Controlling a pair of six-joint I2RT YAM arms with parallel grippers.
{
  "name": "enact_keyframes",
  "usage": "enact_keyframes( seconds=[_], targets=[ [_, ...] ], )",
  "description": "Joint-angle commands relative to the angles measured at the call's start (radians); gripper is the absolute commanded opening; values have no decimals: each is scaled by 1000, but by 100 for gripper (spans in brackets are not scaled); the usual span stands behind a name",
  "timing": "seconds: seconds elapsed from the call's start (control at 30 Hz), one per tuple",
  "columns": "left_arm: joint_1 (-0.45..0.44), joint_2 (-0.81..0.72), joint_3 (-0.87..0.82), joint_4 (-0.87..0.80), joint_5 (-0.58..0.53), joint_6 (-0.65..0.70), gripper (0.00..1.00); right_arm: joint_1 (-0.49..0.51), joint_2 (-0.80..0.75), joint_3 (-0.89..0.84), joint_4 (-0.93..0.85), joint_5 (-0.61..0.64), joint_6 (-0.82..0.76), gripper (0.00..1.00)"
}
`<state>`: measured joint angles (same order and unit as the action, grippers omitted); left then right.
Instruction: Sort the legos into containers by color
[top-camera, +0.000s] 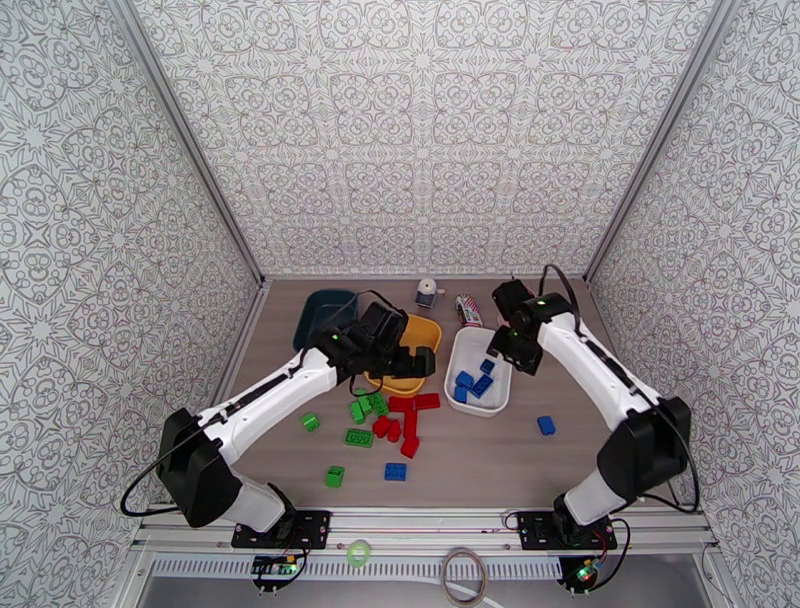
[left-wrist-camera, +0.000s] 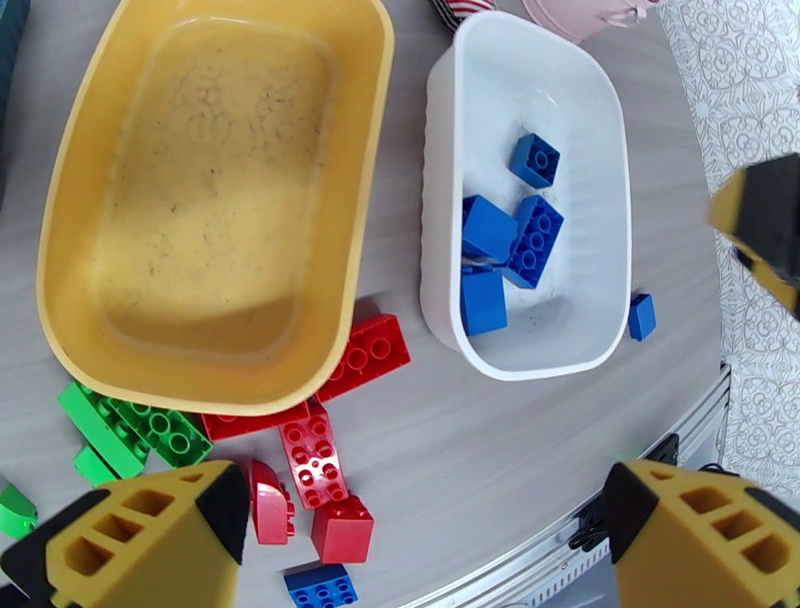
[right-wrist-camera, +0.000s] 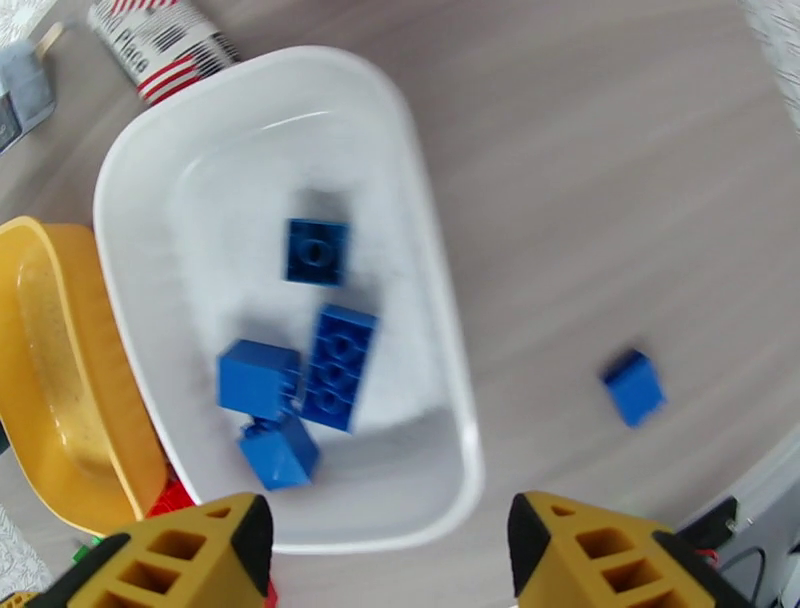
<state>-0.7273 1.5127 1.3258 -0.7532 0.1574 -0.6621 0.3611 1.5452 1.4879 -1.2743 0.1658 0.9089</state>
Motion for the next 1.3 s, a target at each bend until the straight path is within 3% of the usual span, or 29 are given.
enact_keyframes(
  seconds=[0.0, 0.07, 0.2, 0.27, 0.37, 0.43, 0.7, 1.0, 1.13, 1.27],
  targets=[
    [-68, -33, 16, -44, -47, -37, 99, 5, -115, -67, -92, 87, 70, 69],
    [-107, -56, -10, -1, -31, -24, 99, 4, -200, -127, -99, 135, 158, 73],
    [-140, -150, -107, 192, 51, 9, 99, -9, -387, -282, -15, 93, 153, 76],
    [-128, -182, -158, 266, 117, 1, 99, -22, -457, -345, -5, 63, 145, 81],
    [-73, -158, -142, 231, 211, 2, 99, -24, -572, -420, 6, 83, 144, 91],
    [-44, -135, -146, 262, 277, 11, 100, -31, -626, -454, -6, 116, 127, 93],
    [-45, -26, -12, 177, 256, 51, 99, -75, -585, -530, -30, 72, 36, 81],
    [0, 87, 161, -38, 55, 78, 99, -76, -599, -626, 25, -24, -5, 77],
    [21, 61, 158, -75, -3, 78, 99, -76, -559, -663, 71, -78, -26, 74],
    [73, 25, 84, -63, 19, 35, 99, -76, -480, -658, 72, -62, -26, 74]
  ],
)
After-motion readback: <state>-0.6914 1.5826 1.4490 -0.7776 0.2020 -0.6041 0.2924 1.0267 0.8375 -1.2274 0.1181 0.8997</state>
